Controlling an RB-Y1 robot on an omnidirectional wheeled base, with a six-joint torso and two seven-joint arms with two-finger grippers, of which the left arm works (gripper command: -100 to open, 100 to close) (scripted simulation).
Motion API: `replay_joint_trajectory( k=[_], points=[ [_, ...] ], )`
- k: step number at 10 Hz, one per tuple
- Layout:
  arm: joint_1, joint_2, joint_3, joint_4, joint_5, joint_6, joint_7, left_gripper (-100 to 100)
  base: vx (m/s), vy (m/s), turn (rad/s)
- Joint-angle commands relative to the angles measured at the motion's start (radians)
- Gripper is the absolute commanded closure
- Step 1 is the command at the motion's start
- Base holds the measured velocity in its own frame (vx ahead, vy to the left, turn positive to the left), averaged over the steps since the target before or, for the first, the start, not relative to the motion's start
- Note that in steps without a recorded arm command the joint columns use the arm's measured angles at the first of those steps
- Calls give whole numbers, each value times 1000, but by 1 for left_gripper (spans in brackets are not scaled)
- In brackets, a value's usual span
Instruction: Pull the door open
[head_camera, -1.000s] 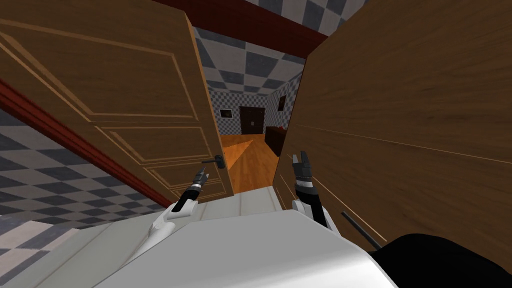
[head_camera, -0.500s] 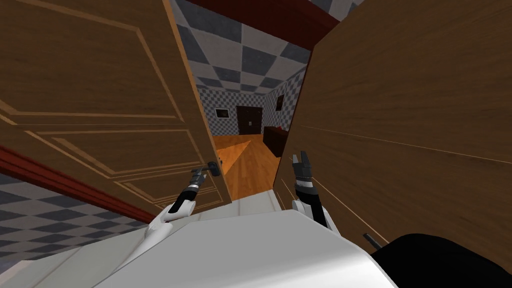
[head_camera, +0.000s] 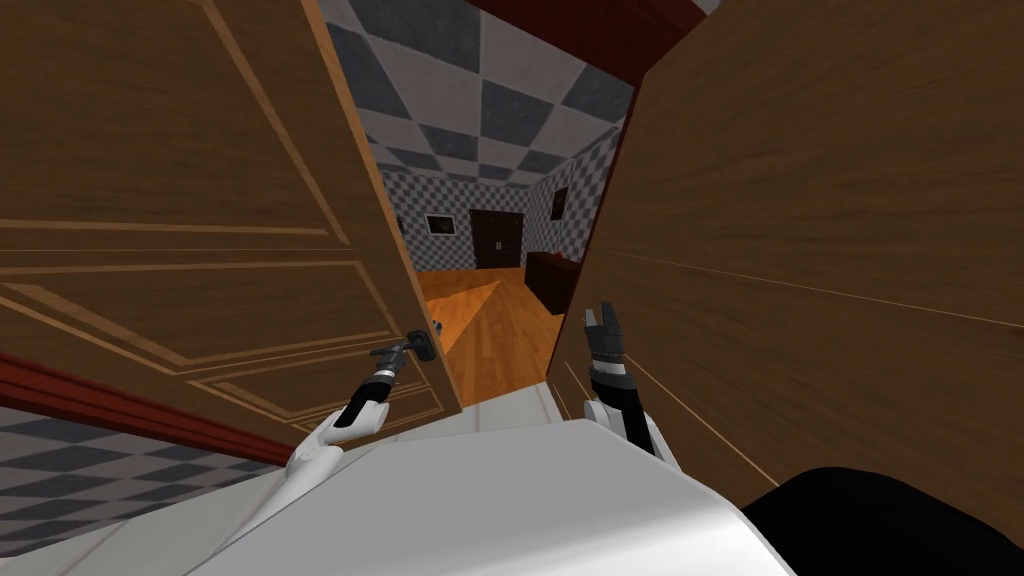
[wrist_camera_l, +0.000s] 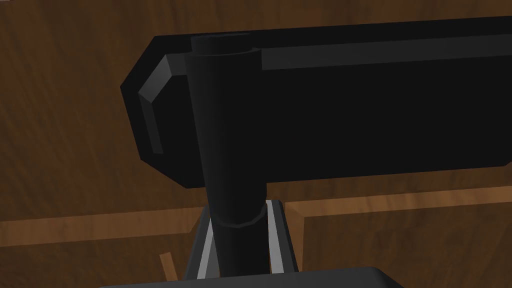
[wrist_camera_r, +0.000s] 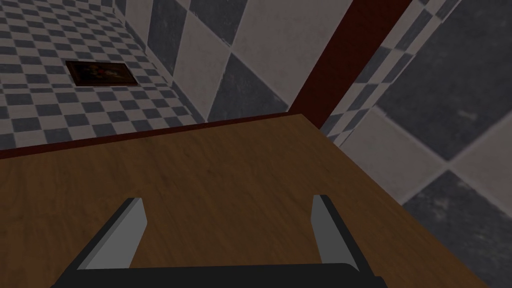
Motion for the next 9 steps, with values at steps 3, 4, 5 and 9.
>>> replay_joint_trajectory(
  k=[3,4,5,9],
  points=[
    [-1,0,0,-1,0,0,0,100,-9,-1,-3],
    [-1,0,0,-1,0,0,0,100,0,0,0],
    [11,12,-14,-8,0,-7,13,100,-102,14,-78],
    [46,52,-57,-35,0,-33,54,100,-211,64,-129]
  ],
)
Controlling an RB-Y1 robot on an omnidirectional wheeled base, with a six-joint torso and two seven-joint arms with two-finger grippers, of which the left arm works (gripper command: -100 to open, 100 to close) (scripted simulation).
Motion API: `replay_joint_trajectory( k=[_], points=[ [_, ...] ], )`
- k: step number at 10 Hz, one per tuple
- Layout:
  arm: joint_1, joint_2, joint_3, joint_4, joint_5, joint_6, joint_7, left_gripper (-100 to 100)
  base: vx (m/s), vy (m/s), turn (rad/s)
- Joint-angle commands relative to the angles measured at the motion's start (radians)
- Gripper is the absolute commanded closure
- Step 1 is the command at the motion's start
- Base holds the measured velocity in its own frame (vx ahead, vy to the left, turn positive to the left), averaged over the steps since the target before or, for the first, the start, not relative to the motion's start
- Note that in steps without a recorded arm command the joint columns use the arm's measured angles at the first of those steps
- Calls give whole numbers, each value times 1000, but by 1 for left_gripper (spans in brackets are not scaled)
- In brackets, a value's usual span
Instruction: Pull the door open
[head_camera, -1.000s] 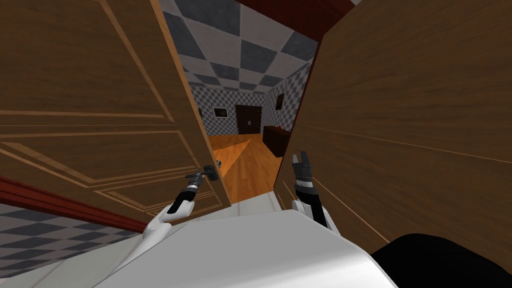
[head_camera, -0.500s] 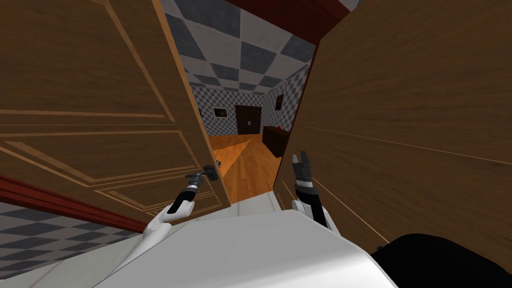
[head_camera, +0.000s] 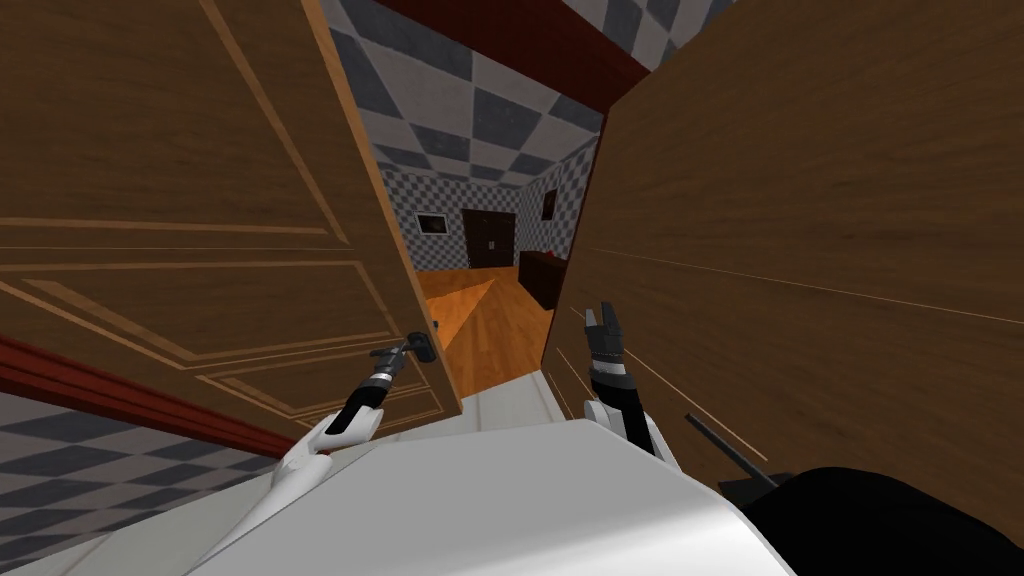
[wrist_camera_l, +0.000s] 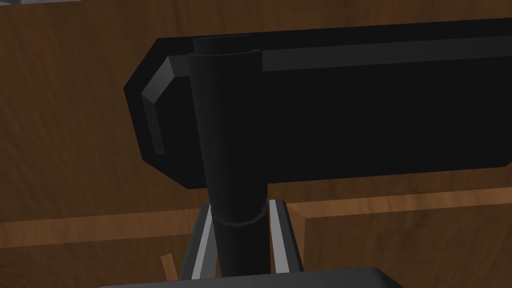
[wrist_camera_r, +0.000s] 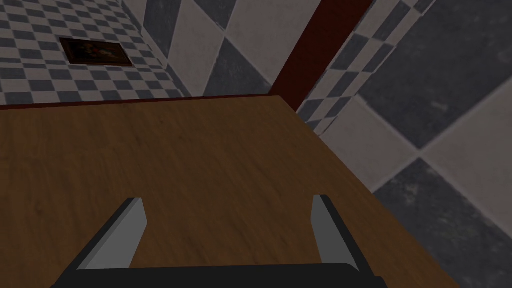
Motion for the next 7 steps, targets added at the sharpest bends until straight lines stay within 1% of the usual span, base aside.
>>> replay_joint_trajectory(
  k=[1,3,4,5,6,7],
  points=[
    [15,17,-22,-8,0,-14,21,100,-228,79,-105],
    [35,40,-46,-24,0,-29,44,100,-210,69,-132],
    [42,48,-55,-29,0,-34,53,100,-214,85,-106],
    [41,43,-48,-30,0,-25,45,100,-98,37,-36],
    [59,59,-65,-37,0,-43,61,100,-129,23,-98],
    [69,70,-72,-42,1,-55,70,100,-179,66,-130]
  ],
)
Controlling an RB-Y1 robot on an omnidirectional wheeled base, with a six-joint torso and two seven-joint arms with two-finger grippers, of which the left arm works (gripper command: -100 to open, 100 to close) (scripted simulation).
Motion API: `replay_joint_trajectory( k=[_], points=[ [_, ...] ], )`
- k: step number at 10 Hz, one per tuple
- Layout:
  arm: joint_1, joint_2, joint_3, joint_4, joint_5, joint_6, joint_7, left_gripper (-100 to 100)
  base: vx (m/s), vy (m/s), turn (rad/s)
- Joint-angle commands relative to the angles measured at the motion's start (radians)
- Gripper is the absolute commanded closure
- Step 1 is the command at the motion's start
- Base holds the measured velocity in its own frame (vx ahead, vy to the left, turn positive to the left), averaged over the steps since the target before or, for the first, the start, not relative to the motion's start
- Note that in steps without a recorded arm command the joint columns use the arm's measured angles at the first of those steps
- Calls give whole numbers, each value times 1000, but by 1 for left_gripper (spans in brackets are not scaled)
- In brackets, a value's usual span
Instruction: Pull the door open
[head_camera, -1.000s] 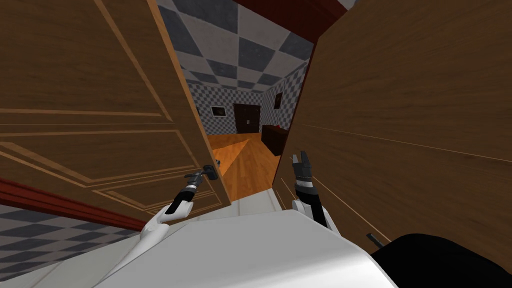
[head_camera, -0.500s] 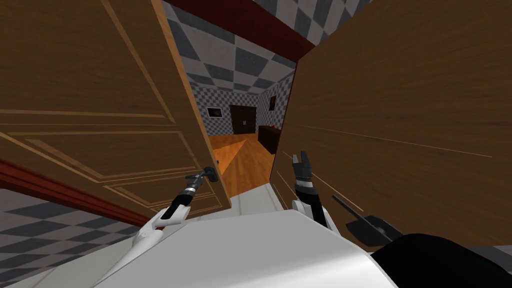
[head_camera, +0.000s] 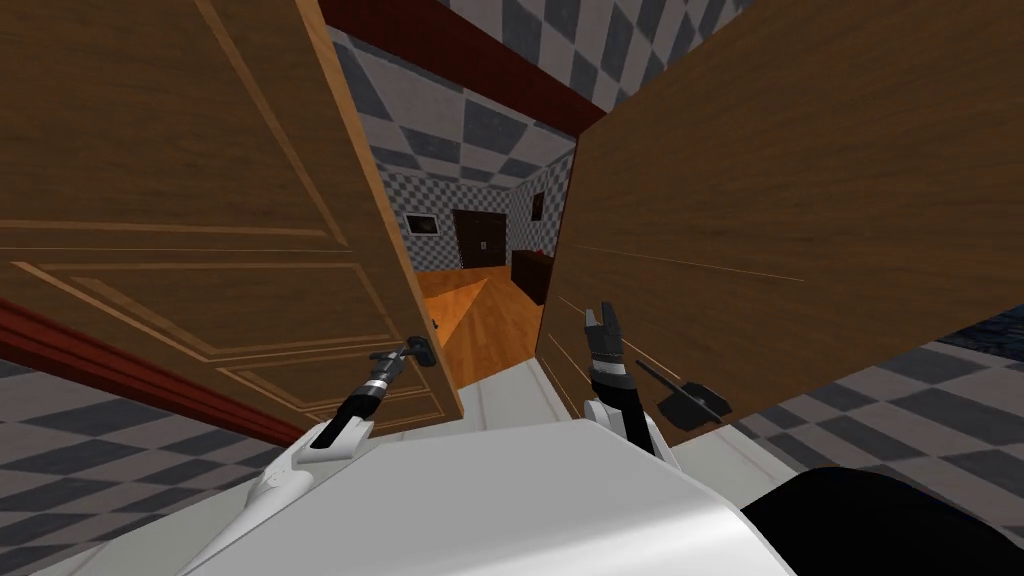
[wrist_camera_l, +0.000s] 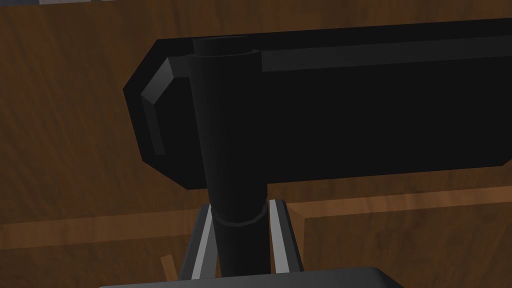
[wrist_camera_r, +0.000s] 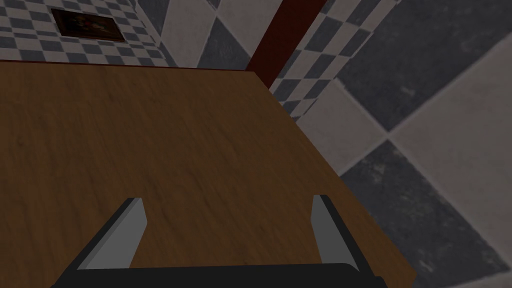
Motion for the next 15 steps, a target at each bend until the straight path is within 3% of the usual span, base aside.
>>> replay_joint_trajectory(
  k=[1,6,7,15],
  points=[
    [19,18,-17,-10,0,-24,17,100,-195,62,-148],
    [80,85,-65,-38,4,-97,72,100,-242,79,-115],
    [72,78,-58,-34,4,-88,65,100,-118,50,-33],
    [138,166,-114,-25,2,-217,137,100,-223,97,-165]
  ],
)
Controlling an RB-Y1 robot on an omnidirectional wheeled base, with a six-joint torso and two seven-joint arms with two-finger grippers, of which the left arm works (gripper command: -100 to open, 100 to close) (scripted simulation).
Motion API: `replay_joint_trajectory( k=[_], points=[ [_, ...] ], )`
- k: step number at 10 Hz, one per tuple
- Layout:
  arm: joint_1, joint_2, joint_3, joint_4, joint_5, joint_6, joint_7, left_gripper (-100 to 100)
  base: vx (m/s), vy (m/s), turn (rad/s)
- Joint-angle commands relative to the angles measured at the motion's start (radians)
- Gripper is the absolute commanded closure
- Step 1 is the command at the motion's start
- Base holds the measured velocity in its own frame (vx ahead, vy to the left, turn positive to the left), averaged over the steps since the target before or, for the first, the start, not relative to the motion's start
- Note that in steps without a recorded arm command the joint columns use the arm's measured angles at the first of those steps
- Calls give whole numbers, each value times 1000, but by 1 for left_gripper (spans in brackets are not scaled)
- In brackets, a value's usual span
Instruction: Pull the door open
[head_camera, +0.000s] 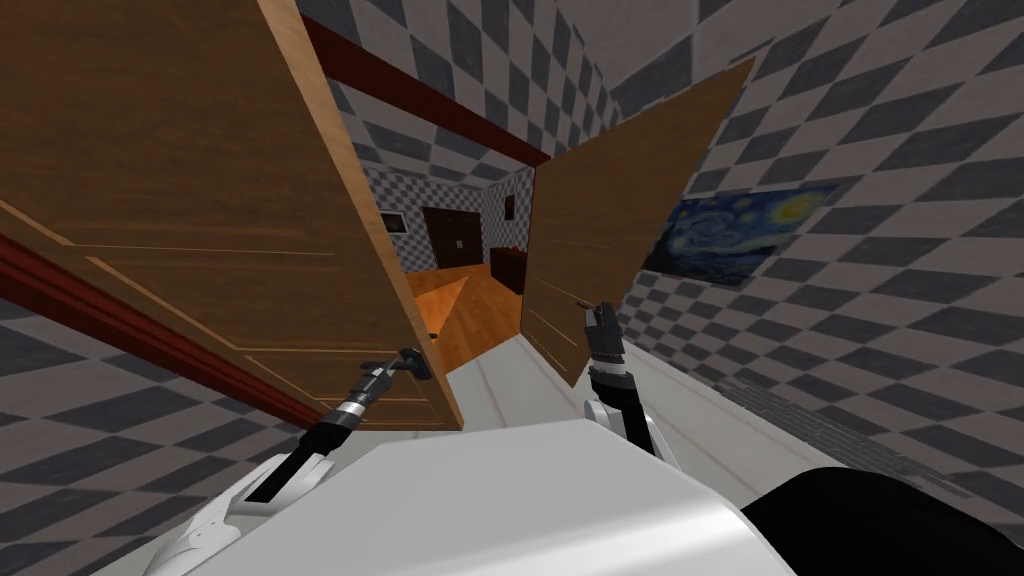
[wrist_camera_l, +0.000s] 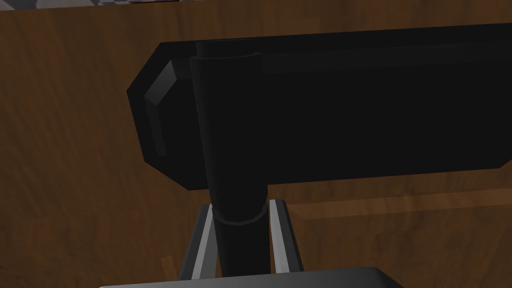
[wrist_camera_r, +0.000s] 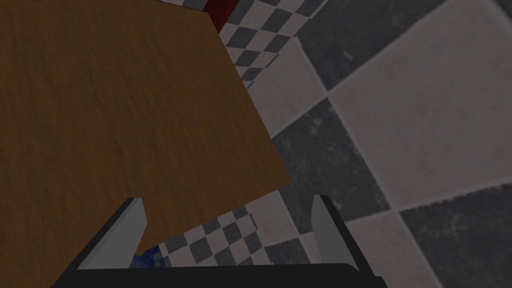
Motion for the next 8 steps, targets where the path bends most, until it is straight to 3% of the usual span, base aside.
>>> replay_joint_trajectory(
  k=[1,2,3,8],
  points=[
    [0,0,0,0,0,0,0,100,-96,35,-38],
    [12,12,-8,8,0,-26,10,100,-144,64,-167],
    [15,16,-9,10,0,-33,13,100,-175,85,-155],
    [46,55,-24,31,2,-110,41,100,-207,91,-155]
  ],
)
